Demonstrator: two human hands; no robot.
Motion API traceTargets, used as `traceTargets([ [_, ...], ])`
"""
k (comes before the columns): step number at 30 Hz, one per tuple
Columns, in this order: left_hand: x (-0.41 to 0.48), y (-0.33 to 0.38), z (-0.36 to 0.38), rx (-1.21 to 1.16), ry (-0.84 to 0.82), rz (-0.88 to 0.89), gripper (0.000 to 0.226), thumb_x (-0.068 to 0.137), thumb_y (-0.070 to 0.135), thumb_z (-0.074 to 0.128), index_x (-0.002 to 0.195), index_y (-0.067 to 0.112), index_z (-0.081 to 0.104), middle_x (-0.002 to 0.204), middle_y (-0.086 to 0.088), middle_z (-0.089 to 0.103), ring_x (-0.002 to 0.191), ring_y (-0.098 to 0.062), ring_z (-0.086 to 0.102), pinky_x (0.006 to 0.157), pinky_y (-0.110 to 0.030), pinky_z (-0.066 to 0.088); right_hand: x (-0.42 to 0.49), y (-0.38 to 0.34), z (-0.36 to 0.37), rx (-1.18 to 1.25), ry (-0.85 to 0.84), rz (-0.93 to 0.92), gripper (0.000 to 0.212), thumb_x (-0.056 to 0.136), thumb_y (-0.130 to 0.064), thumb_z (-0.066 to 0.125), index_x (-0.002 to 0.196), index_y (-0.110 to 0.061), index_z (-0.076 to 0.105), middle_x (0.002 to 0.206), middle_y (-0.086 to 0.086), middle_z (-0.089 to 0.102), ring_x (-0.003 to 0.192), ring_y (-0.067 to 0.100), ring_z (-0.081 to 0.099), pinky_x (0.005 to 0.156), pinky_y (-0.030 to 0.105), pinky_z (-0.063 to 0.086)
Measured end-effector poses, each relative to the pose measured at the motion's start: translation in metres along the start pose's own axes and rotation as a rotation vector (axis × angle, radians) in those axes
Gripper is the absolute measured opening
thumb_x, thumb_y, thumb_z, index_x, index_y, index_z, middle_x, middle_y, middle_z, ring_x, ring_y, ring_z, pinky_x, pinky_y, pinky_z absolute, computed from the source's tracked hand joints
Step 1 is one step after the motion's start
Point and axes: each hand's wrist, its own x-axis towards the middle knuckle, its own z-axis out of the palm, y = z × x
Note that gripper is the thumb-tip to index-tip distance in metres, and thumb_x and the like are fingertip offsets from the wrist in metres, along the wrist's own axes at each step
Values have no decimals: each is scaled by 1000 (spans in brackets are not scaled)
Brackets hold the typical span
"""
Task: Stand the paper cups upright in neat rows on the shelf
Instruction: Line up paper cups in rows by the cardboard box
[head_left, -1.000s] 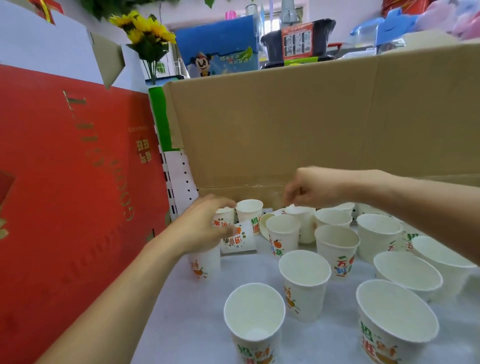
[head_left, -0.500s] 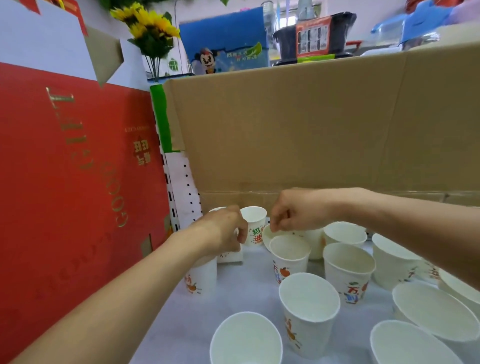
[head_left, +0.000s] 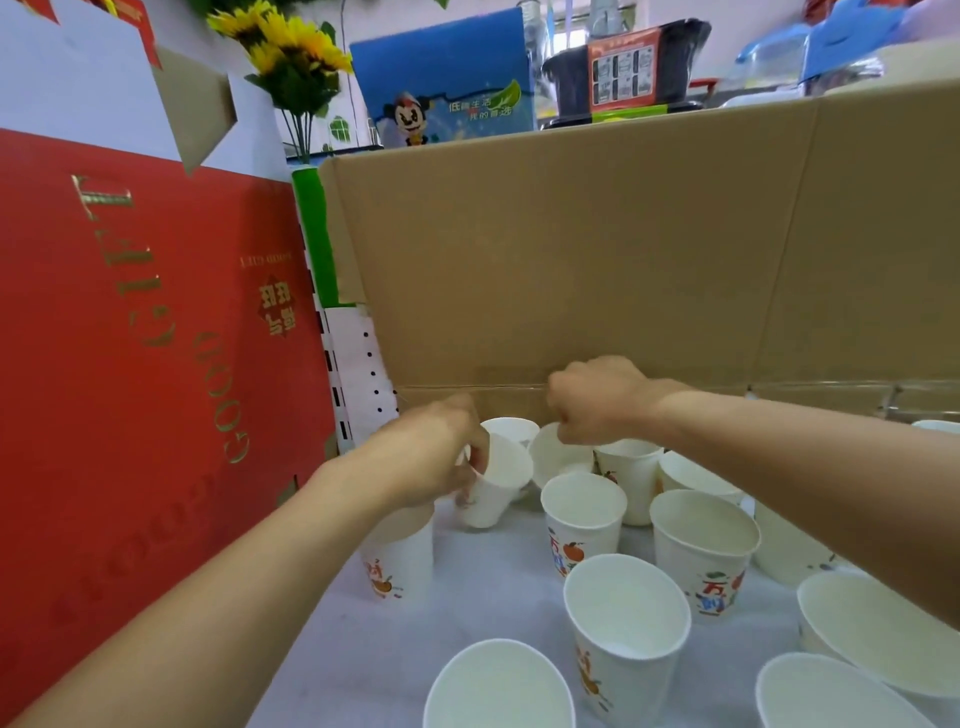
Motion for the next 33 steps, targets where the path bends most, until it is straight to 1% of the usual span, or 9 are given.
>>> traceTargets([
  [3,-4,-9,-1,-5,40,-42,5,87,27,66,92,27,66,102,7,51,95,-16,56,82,-39,50,-3,16,-1,124,10,92,19,81,-20,56,65,-18,47,76,0,55,72,26,54,50,23,31],
  [7,-6,-11,2,43,-18,-106,9,87,34,65,95,34,65,106,9,57,97,-16,57,81,-38,51,-4,20,9,185,-48,141,22,87,-23,53,67,-17,49,72,-3,50,75,27,53,56,25,33],
  [13,-8,-3,-4,135,33,7,12,91,37,58,101,32,63,106,10,53,99,-14,50,82,-29,41,-17,32,3,250,38,100,20,89,-32,53,84,-20,68,84,-2,64,81,24,60,61,29,43],
  [16,-12,3,-2,199,24,35,13,93,39,55,103,33,61,105,10,53,102,-17,51,88,-31,41,-28,44,-2,374,-60,41,29,87,-38,59,70,-16,66,70,0,63,69,22,57,60,33,45],
  [18,-16,8,1,274,4,41,14,95,38,52,103,29,60,104,8,55,98,-18,52,83,-28,39,-37,47,0,382,-172,16,31,82,-42,65,69,-14,68,67,1,63,63,21,54,57,33,43],
  [22,-18,16,0,363,7,46,13,95,38,48,93,27,56,100,6,54,88,-18,50,79,-28,36,-45,44,12,261,-193,-2,17,76,-25,69,69,-9,65,65,1,60,58,18,48,54,30,36],
  [25,-16,17,-4,336,31,53,9,91,36,52,87,28,56,92,9,49,85,-15,48,77,-28,29,-50,45,8,314,-191,-12,14,79,-19,69,65,-18,65,67,-5,63,62,14,53,57,30,43],
  [29,-13,19,-5,264,16,94,13,85,41,59,95,33,61,95,13,53,93,-11,51,82,-28,32,-60,46,-1,350,-244,-40,15,82,-23,71,67,-27,68,67,-18,63,66,3,57,62,25,47],
  [33,-21,14,-15,-36,-45,9,27,83,47,65,108,36,64,112,18,57,102,-5,51,90,-29,40,-65,46,-6,456,-89,-62,12,85,-31,64,85,-25,75,82,-13,71,81,11,65,77,38,56],
])
